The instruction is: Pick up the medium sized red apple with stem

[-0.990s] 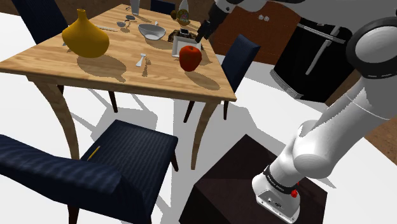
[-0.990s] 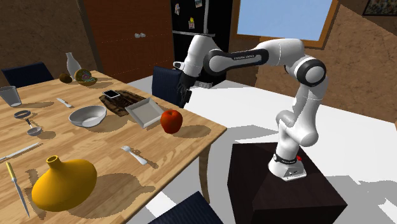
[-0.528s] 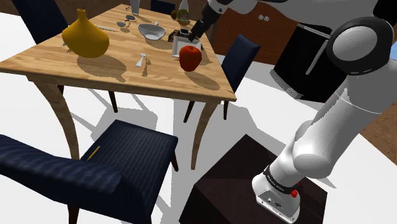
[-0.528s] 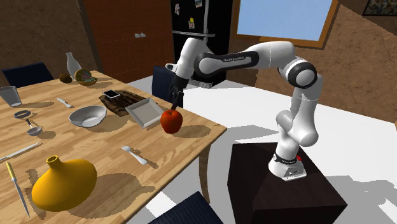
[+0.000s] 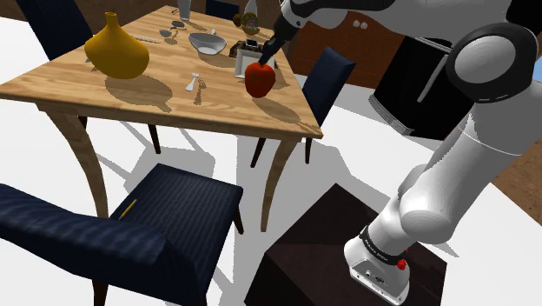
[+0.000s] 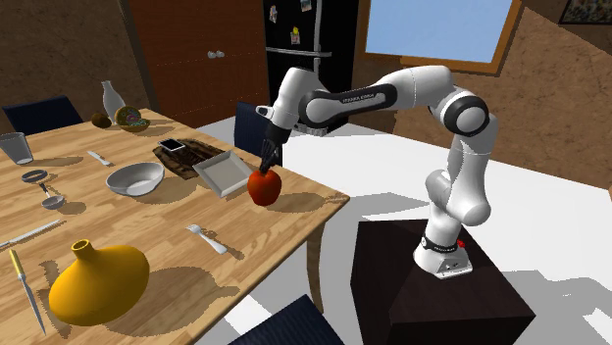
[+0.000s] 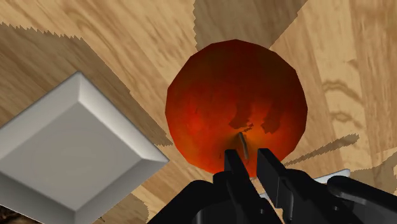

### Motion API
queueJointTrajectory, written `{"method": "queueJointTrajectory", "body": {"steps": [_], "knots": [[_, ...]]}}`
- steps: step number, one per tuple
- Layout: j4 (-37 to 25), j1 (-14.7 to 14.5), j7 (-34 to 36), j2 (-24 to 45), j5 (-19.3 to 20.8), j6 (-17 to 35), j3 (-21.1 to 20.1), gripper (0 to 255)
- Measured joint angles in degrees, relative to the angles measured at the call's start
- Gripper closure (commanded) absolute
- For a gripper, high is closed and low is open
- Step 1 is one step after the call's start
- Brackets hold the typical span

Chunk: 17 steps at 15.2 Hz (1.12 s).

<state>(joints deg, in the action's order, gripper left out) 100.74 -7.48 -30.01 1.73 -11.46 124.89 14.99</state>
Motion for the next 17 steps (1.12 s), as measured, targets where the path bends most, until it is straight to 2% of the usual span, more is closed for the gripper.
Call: {"method": "queueJointTrajectory", "body": {"steps": [8, 17], "knots": [[-0.22, -0.01, 0.07, -0.03, 0.05, -0.24, -0.01, 255], [-7.36, 0.15, 1.20, 0.53, 0.53, -6.76, 0.14, 255]]}}
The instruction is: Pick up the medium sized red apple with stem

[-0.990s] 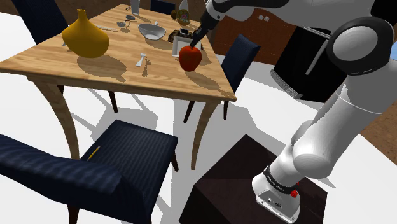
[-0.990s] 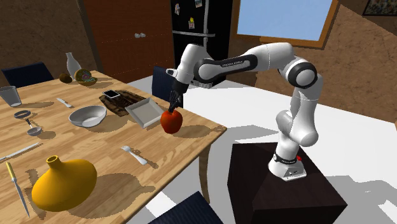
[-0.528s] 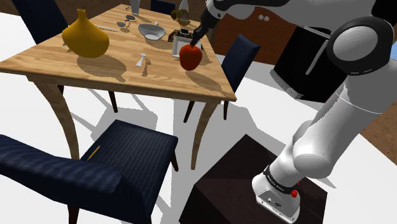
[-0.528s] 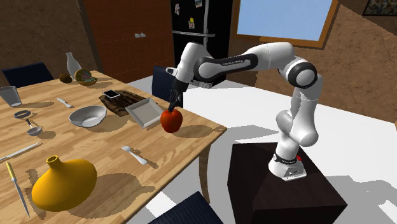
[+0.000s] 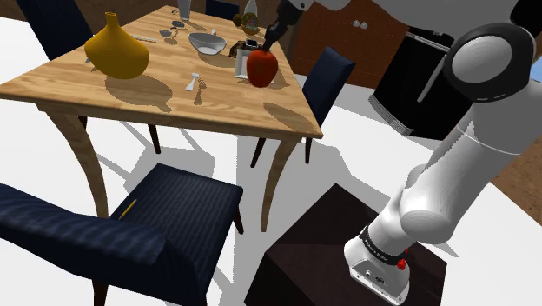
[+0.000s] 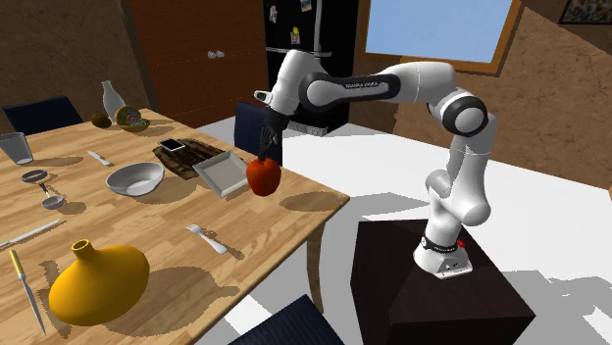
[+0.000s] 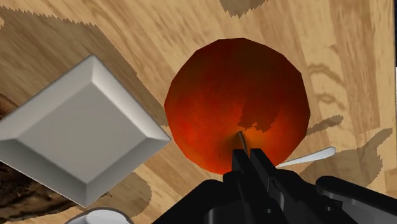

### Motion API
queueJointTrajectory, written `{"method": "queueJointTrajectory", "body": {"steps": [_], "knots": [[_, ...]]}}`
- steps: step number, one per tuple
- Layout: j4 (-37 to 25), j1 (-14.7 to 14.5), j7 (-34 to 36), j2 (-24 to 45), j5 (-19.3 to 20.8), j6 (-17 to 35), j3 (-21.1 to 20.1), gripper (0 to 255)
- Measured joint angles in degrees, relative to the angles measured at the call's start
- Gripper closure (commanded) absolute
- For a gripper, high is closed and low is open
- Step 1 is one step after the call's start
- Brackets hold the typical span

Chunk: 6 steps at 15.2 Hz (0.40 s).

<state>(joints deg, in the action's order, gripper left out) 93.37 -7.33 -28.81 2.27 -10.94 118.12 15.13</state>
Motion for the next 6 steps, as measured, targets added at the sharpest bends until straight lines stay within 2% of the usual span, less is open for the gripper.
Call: {"method": "queueJointTrajectory", "body": {"steps": [6], "knots": [[-5.38, 0.22, 0.55, 0.70, 0.07, -4.69, 0.19, 255]]}}
